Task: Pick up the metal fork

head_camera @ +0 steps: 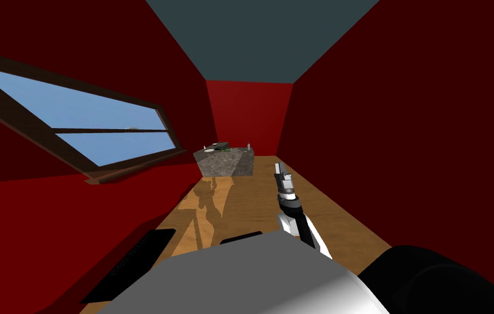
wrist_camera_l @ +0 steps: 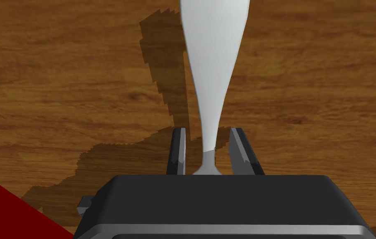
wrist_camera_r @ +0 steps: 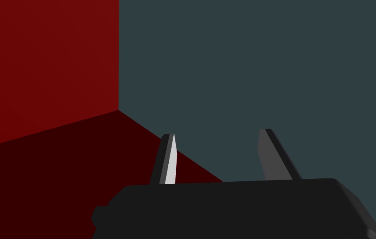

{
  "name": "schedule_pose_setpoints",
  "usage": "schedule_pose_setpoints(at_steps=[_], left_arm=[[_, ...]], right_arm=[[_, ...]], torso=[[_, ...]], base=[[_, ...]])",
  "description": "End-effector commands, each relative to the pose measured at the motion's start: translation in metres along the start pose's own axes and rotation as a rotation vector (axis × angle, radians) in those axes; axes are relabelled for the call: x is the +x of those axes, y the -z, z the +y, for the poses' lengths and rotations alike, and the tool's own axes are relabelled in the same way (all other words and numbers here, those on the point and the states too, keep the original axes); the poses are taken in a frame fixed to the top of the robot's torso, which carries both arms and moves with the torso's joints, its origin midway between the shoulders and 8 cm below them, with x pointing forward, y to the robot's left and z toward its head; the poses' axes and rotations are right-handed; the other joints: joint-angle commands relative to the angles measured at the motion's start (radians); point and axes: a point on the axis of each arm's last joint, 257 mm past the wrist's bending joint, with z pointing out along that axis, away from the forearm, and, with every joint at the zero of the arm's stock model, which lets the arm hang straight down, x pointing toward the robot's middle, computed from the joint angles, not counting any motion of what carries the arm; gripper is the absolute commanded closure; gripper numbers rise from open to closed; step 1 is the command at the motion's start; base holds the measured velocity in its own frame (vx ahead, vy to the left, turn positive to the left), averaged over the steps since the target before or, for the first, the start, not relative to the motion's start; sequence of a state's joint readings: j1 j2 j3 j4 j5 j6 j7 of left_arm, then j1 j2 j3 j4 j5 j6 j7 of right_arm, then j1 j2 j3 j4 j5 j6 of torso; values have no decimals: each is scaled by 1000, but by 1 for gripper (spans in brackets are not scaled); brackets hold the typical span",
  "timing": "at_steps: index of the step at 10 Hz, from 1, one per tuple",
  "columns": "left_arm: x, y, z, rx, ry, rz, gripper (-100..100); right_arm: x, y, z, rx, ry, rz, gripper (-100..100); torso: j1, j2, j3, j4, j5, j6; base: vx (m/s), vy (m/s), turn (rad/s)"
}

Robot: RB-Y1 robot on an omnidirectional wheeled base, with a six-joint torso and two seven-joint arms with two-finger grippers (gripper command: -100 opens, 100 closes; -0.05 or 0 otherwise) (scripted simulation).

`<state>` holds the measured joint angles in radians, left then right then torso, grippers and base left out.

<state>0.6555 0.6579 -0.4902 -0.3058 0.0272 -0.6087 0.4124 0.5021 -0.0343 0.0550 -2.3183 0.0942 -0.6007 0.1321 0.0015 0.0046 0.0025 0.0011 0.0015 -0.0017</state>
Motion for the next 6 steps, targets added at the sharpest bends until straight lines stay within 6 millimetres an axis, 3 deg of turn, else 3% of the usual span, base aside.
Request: schedule_pose_setpoints(at_steps=[1,2,6], left_arm=[[0,0,0,0,0,0,0],[-2,8,6,5,-27,3,100],[-3,15,11,10,-53,6,100]], right_arm=[[0,0,0,0,0,0,0],[0,0,0,0,0,0,0],[0,0,0,0,0,0,0]], torso=[[0,0,0,0,0,0],[0,0,0,0,0,0],[1,-5,-3,-1,0,-1]], base=[[0,0,0],[88,21,212],[78,16,88]])
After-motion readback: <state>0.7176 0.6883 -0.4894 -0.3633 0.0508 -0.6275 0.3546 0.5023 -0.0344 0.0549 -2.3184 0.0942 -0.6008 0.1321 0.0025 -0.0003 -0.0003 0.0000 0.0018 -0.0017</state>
